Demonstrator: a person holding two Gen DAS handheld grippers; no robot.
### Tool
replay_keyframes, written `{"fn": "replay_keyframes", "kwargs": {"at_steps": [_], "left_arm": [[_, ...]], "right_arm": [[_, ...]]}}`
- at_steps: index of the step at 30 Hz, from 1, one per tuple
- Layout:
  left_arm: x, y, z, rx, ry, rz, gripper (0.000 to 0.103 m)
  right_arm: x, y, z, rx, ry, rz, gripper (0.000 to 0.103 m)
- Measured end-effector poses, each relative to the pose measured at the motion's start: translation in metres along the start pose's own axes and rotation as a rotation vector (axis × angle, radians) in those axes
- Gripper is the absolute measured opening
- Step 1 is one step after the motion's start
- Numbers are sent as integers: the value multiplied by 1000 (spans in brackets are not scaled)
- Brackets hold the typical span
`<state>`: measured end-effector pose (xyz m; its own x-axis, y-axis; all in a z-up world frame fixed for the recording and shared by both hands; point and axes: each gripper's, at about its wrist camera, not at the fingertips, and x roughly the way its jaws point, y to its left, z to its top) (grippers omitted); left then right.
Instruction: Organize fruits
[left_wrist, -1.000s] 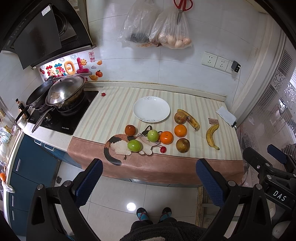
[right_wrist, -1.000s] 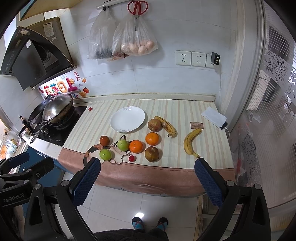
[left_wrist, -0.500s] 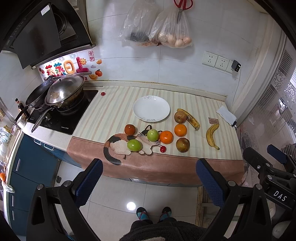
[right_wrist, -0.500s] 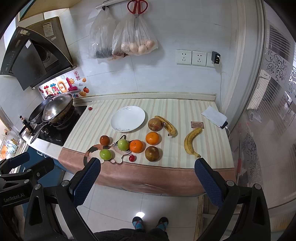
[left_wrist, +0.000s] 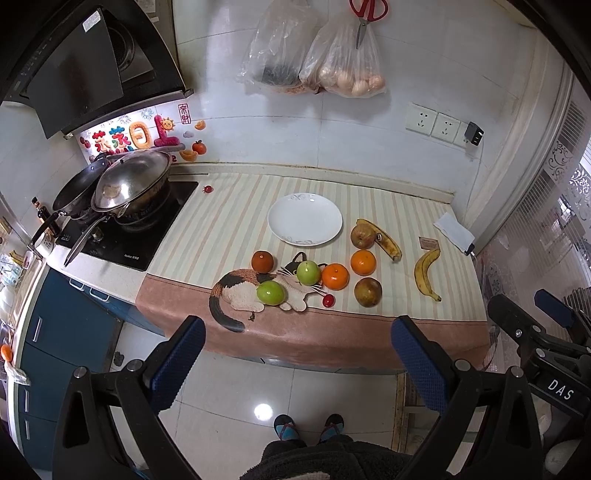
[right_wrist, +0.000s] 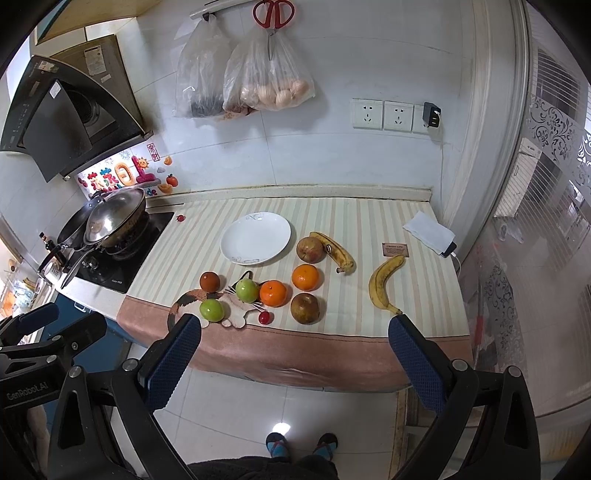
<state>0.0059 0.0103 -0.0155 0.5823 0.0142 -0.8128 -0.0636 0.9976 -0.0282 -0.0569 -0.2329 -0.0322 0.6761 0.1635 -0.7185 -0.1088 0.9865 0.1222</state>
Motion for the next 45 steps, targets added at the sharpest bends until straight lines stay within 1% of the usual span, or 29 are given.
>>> {"fn": "replay_keyframes", "kwargs": {"at_steps": [4,23,29,32,35,37,39,41,43,44,45], "left_arm": [[0,1,1,-2,2,-2,103],[1,7,2,-4,10,-11,103],[12,12,5,-8,27,-23,103],[26,11,13,1,35,-23,103],[46,11,20,18,48,-33,103],[66,11,25,35,68,-20,103],[89,11,29,47,92,3,103],[117,13,33,51,141,4,103],[154,15,37,39,213,1,103],[165,16,37,40,239,-4,101],[184,16,39,34,281,-16,99]], "right_arm": [[6,4,-2,-3,2,0,103],[11,8,0,5,6,6,103],[18,4,-1,49,15,9,103],[29,-6,-2,101,34,-6,103],[42,-20,-1,147,35,-41,103],[56,-28,-1,161,29,-66,103],[78,-33,-2,166,49,-64,103],[107,-41,-2,170,83,-52,103],[140,-46,-3,178,124,-49,103],[160,-49,-3,185,144,-30,103],[175,-50,-4,187,160,-22,103]]}}
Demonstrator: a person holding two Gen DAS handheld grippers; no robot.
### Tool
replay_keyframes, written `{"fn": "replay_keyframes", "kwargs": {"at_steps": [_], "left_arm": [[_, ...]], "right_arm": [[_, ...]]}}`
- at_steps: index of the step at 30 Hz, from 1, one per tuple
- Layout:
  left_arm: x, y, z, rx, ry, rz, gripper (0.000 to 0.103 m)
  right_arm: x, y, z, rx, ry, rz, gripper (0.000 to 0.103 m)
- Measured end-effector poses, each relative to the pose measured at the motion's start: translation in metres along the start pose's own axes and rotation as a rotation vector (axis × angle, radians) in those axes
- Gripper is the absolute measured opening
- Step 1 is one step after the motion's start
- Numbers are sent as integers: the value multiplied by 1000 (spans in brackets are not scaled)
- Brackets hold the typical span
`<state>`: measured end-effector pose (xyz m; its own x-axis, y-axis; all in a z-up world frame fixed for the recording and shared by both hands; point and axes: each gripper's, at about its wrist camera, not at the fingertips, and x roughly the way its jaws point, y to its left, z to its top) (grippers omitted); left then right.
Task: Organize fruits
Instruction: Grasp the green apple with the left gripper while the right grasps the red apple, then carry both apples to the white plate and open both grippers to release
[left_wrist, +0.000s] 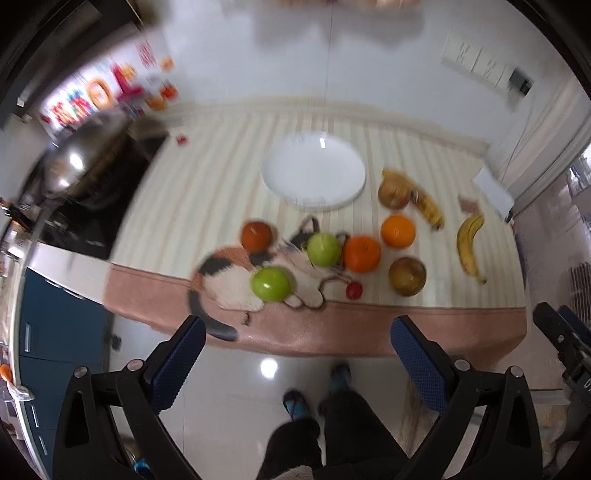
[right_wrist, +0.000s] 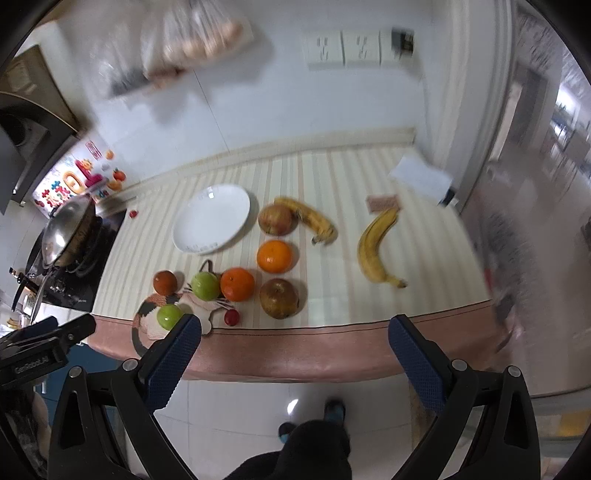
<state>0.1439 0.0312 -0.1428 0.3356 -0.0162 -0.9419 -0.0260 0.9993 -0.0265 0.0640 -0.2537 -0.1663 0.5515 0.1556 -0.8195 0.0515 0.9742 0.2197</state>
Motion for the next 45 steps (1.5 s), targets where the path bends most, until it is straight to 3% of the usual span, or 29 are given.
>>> {"fn": "replay_keyframes", "kwargs": {"at_steps": [4,9,13,16,19,24,30,36,45], "left_arm": [[58,1,22,-32,123,-14,90],[122,0,54,-83,218,-5,79],[167,-1,75,-113,292,-36,79],[192,-1,86,-140,345,-71,73],[211,-1,93,-173,387,-105,68],[231,-1,97,-218,432,-158,50],[231,-4,105,-195,406,-131,50],[241,-8,104,-174,434,-114,53],[236,-16,94,-194,398,-91,52]], "right_arm": [[84,-3,11,16,125,58,98],[182,1,23,1,277,96,87],[229,1,25,25,355,123,87],[252,0,27,42,400,146,87],[268,5,26,35,434,158,85],[287,12,22,31,490,170,77],[300,19,19,7,511,149,70],[304,25,20,-15,523,141,69],[290,18,16,-32,492,142,68]]}}
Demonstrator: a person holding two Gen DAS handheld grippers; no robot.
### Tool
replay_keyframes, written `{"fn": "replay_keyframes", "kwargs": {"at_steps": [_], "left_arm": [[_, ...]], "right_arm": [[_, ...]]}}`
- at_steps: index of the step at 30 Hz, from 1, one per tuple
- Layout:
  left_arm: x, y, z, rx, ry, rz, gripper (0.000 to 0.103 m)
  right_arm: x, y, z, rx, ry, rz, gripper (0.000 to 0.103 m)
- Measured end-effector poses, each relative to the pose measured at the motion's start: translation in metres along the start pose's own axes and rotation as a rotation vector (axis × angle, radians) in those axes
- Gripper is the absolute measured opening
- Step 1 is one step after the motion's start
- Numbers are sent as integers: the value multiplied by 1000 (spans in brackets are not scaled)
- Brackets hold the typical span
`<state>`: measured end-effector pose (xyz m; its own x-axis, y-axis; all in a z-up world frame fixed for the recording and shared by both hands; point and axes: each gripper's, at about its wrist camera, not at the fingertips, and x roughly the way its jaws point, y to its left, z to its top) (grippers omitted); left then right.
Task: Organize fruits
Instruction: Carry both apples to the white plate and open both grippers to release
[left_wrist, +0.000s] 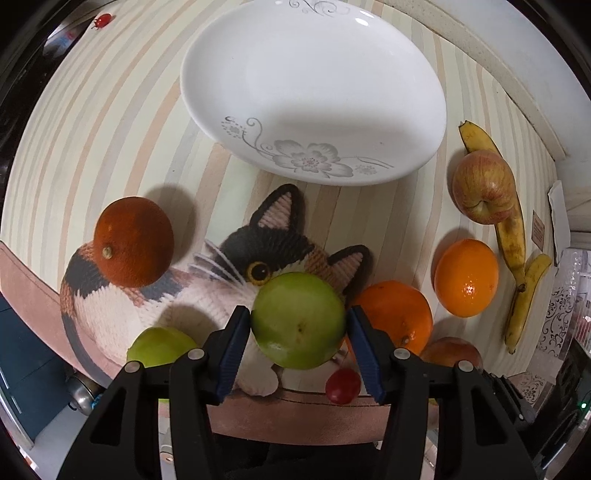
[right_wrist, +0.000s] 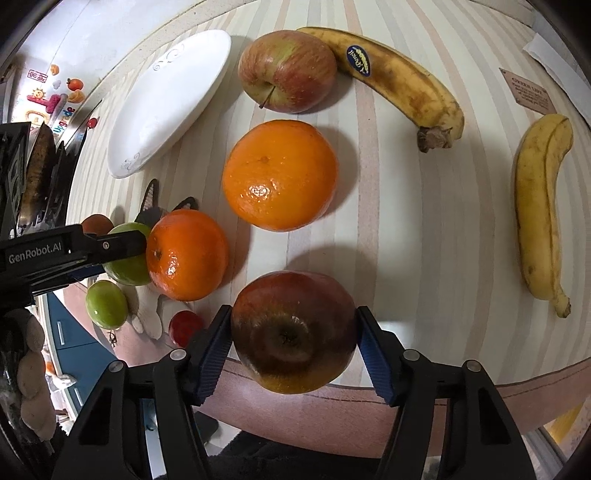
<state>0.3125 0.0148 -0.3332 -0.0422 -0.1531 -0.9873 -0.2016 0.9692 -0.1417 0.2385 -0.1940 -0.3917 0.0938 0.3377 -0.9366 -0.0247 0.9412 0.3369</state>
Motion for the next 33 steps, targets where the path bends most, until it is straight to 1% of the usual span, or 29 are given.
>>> {"fn": "replay_keyframes", "kwargs": {"at_steps": [1,4,5,9,12,14,15,17,18,19,20,22,23,24,27,28,29,31,33], "left_arm": [[-2,-2,-6,1,-3,0,52],[-13,-2,-12,5,-14,-14,52],[-16,-3,-14,5,-15,-19,51],[-46,-5,-15,2,-54,-70,51],[-71,-9,-4,-2,-94,-109,52],[-88,-12,8,-3,-122,-133,52],[-100,-14,20,-5,-147,-141,52],[-112,-12,38,3,-169,-138,52],[-117,-11,56,-1,-186,-122,52],[-117,-11,63,-4,-194,-109,52],[-115,-8,83,-8,-199,-78,52],[-108,1,106,-27,-193,-49,52],[-101,7,125,-35,-177,-26,52],[-95,11,136,-43,-166,-17,52],[-72,25,176,-63,-102,5,52],[-66,27,182,-67,-90,7,52],[-58,32,195,-76,-68,8,52],[-49,34,203,-77,-50,13,52],[-42,35,212,-74,-31,17,52]], "right_arm": [[-5,-6,0,-2,-2,5,68],[-17,-7,1,-5,-9,23,68],[-22,-6,2,5,-11,14,68],[-52,-1,11,-13,-36,59,68],[-78,11,29,-41,-70,97,68],[-94,23,50,-70,-99,122,68],[-98,29,61,-87,-110,129,68],[-104,47,90,-131,-135,127,68],[-103,56,108,-158,-154,117,68],[-100,62,119,-175,-163,109,68],[-94,72,137,-204,-169,91,68],[-77,88,169,-249,-165,60,68],[-69,95,183,-270,-155,45,68],[-58,102,198,-291,-140,26,68],[-25,114,225,-326,-93,-13,68],[-12,120,235,-338,-70,-22,68],[-2,121,242,-348,-50,-25,68],[16,126,255,-378,-22,-46,68],[26,131,261,-398,-7,-54,68]]}}
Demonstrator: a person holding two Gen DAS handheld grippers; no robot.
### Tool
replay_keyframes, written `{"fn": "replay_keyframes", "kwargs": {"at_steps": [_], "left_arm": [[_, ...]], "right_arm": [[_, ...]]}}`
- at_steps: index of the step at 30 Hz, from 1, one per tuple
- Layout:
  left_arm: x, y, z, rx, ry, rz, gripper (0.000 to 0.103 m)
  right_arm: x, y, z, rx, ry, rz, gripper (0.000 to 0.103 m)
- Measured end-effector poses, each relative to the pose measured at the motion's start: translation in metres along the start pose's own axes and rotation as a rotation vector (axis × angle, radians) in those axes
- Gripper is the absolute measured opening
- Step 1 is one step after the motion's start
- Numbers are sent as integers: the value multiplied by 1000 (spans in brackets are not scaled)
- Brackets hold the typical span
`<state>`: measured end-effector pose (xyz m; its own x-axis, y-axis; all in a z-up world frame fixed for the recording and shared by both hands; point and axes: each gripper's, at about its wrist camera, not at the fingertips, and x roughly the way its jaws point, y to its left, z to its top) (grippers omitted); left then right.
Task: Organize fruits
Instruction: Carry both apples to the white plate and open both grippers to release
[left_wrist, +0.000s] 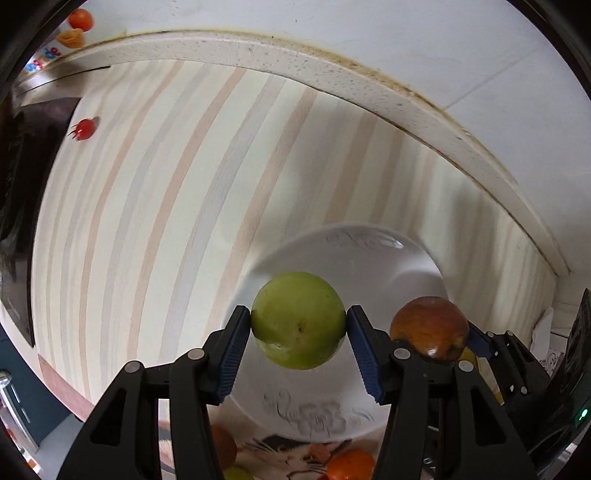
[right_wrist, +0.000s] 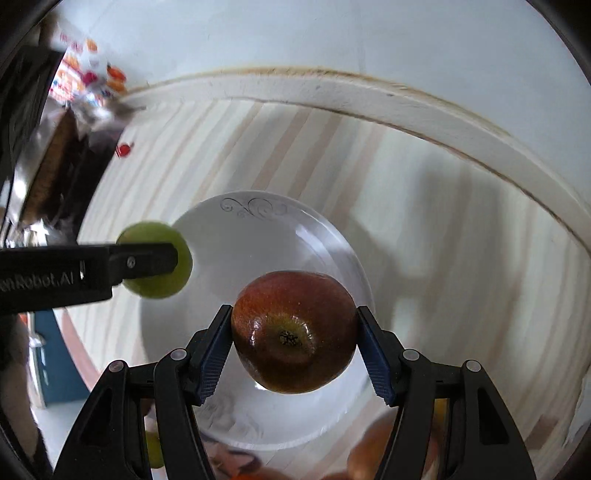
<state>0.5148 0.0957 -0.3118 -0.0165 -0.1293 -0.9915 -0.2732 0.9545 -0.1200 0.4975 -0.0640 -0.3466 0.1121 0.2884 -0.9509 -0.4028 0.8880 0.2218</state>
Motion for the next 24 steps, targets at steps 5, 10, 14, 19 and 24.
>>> {"fn": "replay_keyframes", "kwargs": {"at_steps": [5,10,14,19,24], "left_arm": [[13,-2,10,7,43,7,52],[17,1,13,-3,72,-11,52],[22,5,13,-26,101,-28,52],[17,4,9,-19,76,-25,57],[-2,5,3,-2,29,-12,84]], "right_arm": [[21,8,11,-39,46,-2,68],[25,9,17,-56,75,5,68],[28,12,22,-51,90,1,69],[27,12,25,-4,111,28,87],[10,14,25,18,93,3,94]]}}
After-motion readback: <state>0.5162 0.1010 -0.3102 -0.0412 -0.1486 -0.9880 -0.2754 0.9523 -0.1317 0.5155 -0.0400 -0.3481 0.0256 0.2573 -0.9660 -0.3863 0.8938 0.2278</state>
